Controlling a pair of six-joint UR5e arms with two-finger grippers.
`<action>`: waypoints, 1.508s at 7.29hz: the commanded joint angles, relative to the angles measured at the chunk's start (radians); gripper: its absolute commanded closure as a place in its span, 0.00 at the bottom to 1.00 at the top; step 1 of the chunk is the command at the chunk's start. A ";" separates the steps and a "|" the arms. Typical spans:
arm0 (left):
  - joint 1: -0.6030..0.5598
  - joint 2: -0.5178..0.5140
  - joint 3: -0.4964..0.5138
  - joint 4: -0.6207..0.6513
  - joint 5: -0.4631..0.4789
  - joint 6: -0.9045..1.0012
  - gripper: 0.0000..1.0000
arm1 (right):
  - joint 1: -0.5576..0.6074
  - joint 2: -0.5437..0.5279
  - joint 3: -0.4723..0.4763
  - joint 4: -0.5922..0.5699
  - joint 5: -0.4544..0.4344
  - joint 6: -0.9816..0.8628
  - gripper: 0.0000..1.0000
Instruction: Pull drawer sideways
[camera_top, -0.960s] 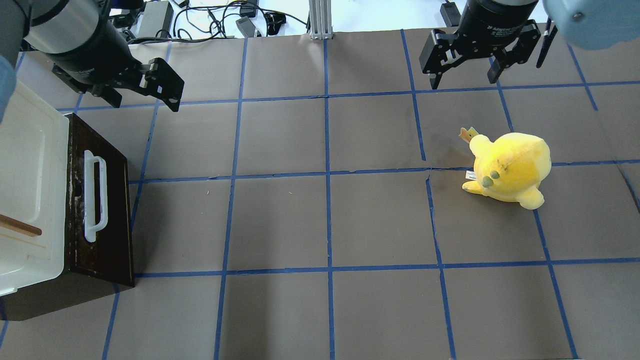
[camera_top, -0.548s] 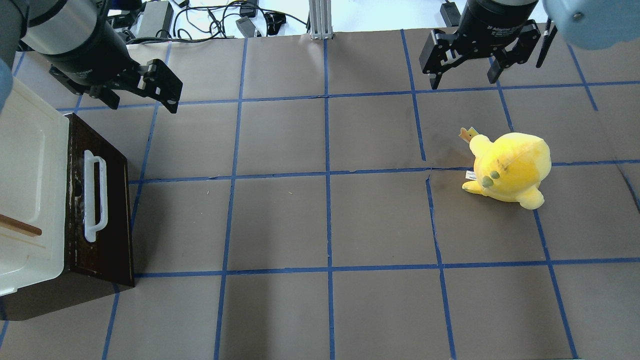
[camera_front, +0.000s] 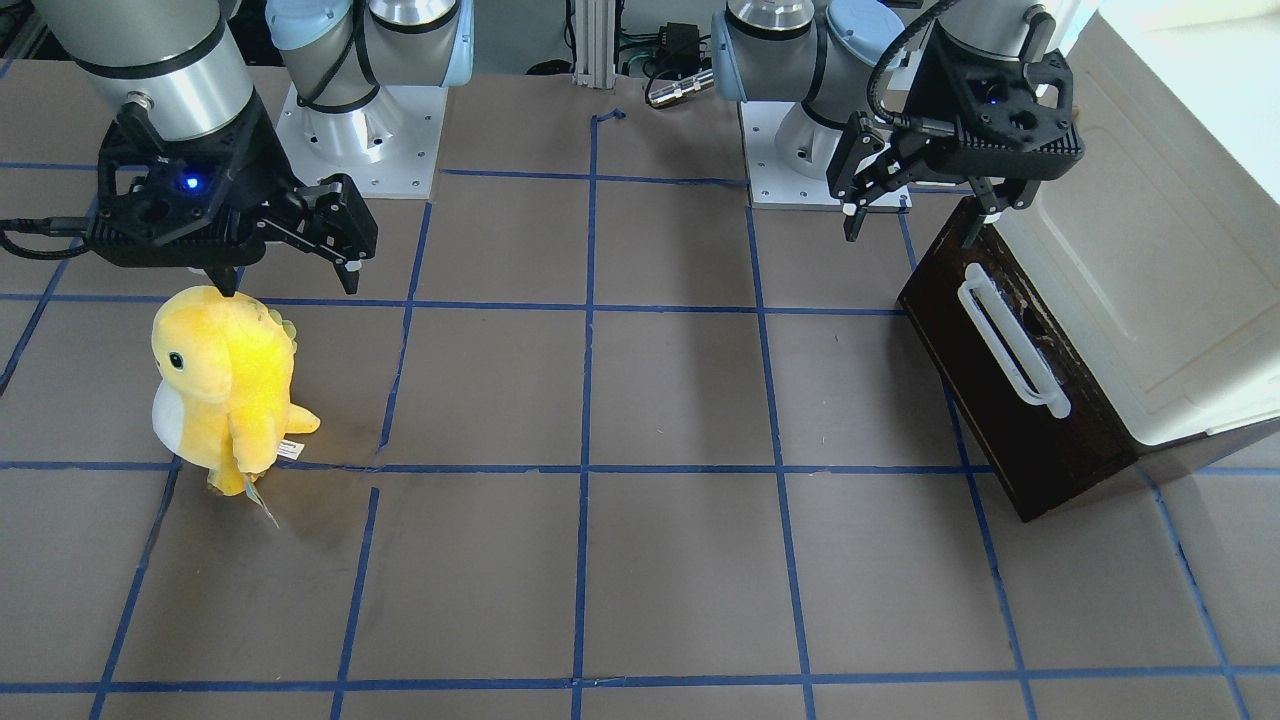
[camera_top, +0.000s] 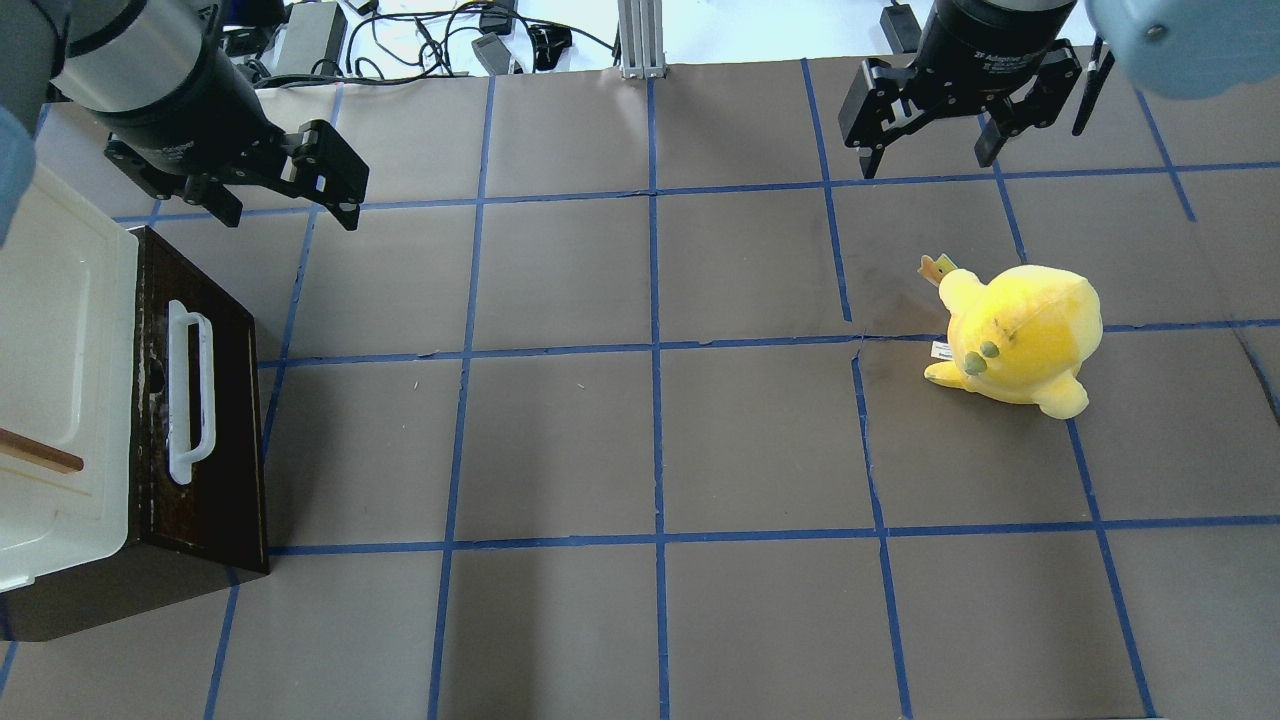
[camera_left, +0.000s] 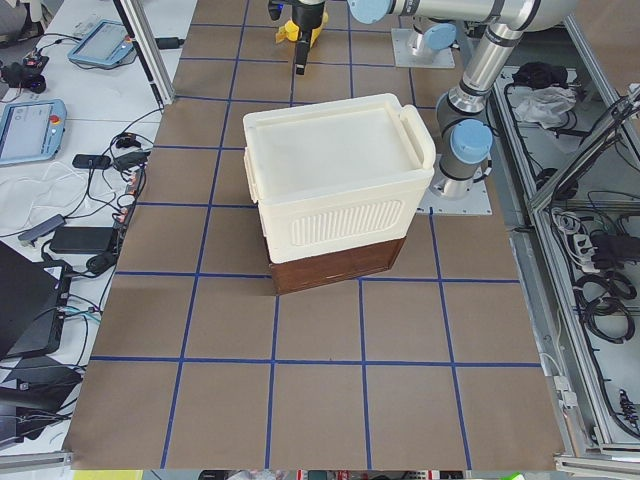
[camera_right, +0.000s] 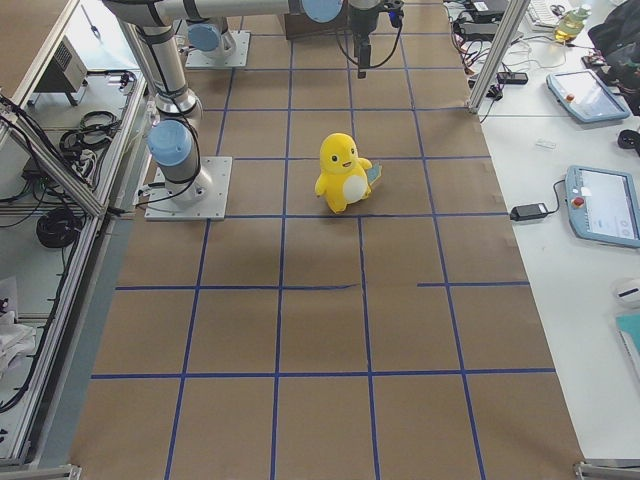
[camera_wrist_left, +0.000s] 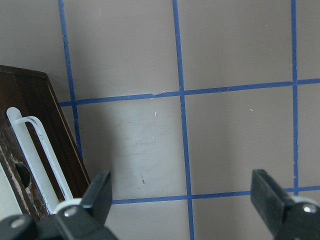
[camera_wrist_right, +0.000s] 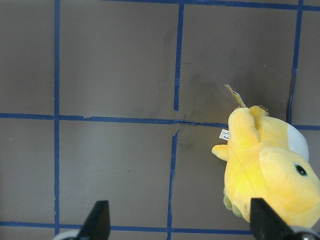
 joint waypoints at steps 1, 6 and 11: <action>0.001 -0.034 0.001 0.009 0.120 -0.040 0.00 | 0.000 0.000 0.000 0.000 0.000 0.000 0.00; -0.085 -0.088 -0.089 0.011 0.216 -0.380 0.00 | 0.000 0.000 0.000 0.000 0.000 0.000 0.00; -0.137 -0.151 -0.243 0.015 0.521 -0.448 0.00 | 0.000 0.000 0.000 0.000 0.000 0.000 0.00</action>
